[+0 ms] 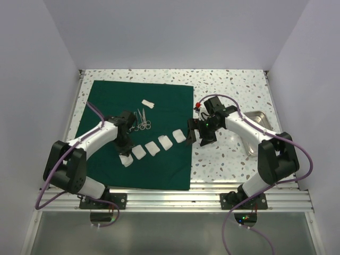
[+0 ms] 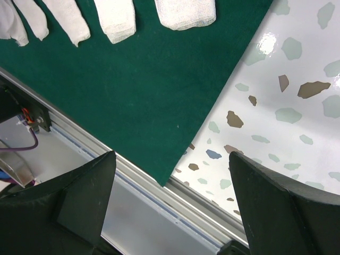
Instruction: Prepare the surgical pack
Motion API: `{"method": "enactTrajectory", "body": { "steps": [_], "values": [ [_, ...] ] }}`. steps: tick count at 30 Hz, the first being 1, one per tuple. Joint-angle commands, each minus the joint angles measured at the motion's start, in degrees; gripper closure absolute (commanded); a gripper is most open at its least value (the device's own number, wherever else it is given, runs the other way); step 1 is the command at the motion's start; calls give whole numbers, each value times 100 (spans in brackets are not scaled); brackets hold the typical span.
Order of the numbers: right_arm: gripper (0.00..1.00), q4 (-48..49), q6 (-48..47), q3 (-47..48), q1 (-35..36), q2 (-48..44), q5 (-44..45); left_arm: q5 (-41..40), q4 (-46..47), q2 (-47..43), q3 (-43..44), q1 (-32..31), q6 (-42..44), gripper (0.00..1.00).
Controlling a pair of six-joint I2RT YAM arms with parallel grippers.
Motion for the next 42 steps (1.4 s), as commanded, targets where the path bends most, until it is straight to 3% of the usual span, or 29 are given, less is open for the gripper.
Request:
{"method": "enactTrajectory", "body": {
  "steps": [1, 8, 11, 19, 42],
  "values": [
    [9, 60, -82, -3, 25, -8, -169, 25, 168, 24, 44, -56, 45, 96],
    [9, 78, -82, -3, 16, 18, -195, 86, 230, -3, 61, -65, 133, 82],
    [9, 69, -73, 6, 34, 18, -195, 60, 160, -55, 123, -83, 229, 68],
    [9, 95, -38, 6, 34, 36, -222, 95, 195, -152, 70, -214, 590, 49],
    [9, 104, -38, -73, 34, -34, -222, -230, 256, 533, 0, -680, 634, 62]
  ]
}}
